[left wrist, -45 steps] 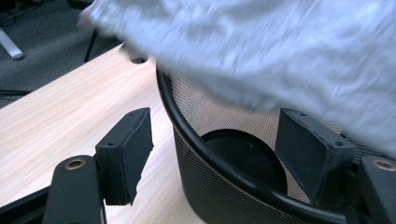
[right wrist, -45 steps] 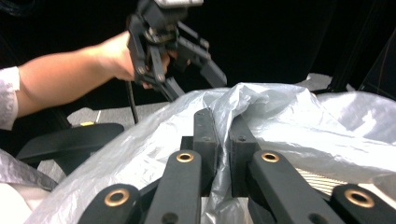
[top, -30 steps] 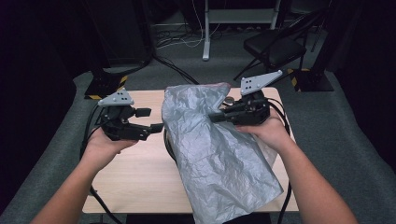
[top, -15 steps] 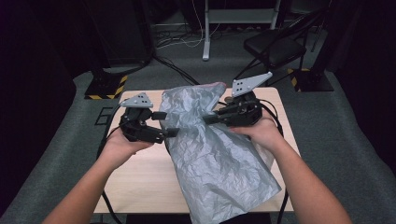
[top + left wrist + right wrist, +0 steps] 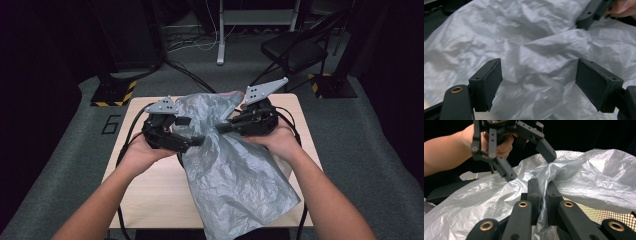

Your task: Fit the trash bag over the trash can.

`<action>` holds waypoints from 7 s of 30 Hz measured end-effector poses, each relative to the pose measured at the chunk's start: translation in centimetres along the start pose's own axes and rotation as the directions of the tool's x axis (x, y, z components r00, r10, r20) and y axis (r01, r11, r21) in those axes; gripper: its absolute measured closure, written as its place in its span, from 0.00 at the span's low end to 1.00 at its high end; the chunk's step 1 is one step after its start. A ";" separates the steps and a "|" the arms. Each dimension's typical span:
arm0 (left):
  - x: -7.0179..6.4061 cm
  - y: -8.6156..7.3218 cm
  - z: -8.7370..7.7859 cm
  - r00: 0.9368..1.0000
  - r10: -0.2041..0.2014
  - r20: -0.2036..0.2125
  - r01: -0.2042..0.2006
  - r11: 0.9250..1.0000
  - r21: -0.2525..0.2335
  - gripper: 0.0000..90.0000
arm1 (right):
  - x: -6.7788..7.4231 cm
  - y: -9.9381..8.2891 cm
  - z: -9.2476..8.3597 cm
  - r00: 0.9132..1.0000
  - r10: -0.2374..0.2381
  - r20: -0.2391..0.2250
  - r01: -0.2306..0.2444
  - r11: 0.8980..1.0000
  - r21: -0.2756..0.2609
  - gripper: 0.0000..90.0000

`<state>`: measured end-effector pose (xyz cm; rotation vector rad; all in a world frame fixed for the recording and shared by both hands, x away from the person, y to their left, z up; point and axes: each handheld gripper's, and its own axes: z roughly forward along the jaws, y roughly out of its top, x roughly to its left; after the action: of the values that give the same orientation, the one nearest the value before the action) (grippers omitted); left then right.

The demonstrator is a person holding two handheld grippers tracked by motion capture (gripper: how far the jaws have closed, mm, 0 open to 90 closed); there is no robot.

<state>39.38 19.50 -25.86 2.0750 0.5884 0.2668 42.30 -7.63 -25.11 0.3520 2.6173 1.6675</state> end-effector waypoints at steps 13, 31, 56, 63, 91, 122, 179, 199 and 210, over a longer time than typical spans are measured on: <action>-1.5 0.8 0.9 0.996 0.062 0.062 -0.063 0.998 0.016 0.28 | 0.9 1.7 1.0 0.998 -0.022 -0.063 0.020 0.999 -0.041 0.94; -1.5 0.8 -0.2 0.990 0.139 0.014 -0.139 0.990 0.008 0.88 | 1.8 3.2 1.8 0.998 -0.055 -0.004 0.055 0.998 -0.044 0.61; 1.6 0.3 -3.5 0.985 0.080 -0.150 -0.071 0.995 0.067 0.91 | 4.7 0.6 -4.6 0.993 -0.075 0.087 0.078 0.996 -0.036 0.50; 1.6 0.2 -4.0 0.984 0.087 -0.157 -0.076 0.994 0.077 0.92 | 4.6 -0.1 -3.5 0.995 -0.059 0.082 0.059 0.998 0.011 0.49; 2.5 -0.6 -4.6 0.987 0.068 -0.147 -0.058 0.996 0.073 0.92 | 5.2 -1.3 -0.8 0.989 -0.126 0.073 0.113 0.982 0.152 0.89; -0.2 0.6 -0.8 0.988 0.156 -0.015 -0.154 0.984 0.094 0.92 | 0.1 -2.8 0.8 0.962 -0.057 0.269 -0.026 0.956 0.293 0.98; -1.3 -0.2 3.0 0.988 0.139 0.067 -0.148 0.978 0.149 0.85 | 0.3 0.9 2.6 0.989 -0.010 0.150 -0.014 0.987 0.158 0.91; 1.2 -0.4 -2.4 0.998 0.031 -0.058 -0.029 0.998 0.049 0.40 | 1.5 -0.8 0.2 0.981 -0.082 0.173 0.043 0.976 0.215 0.96; 4.5 -0.1 -0.1 0.989 -0.084 -0.119 0.092 0.994 0.058 0.31 | 2.0 -1.3 0.0 0.982 -0.097 0.159 0.062 0.975 0.216 0.96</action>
<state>43.17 21.85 -26.02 2.0984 0.7661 0.3236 40.11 -7.78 -26.04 0.3685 2.6463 1.2798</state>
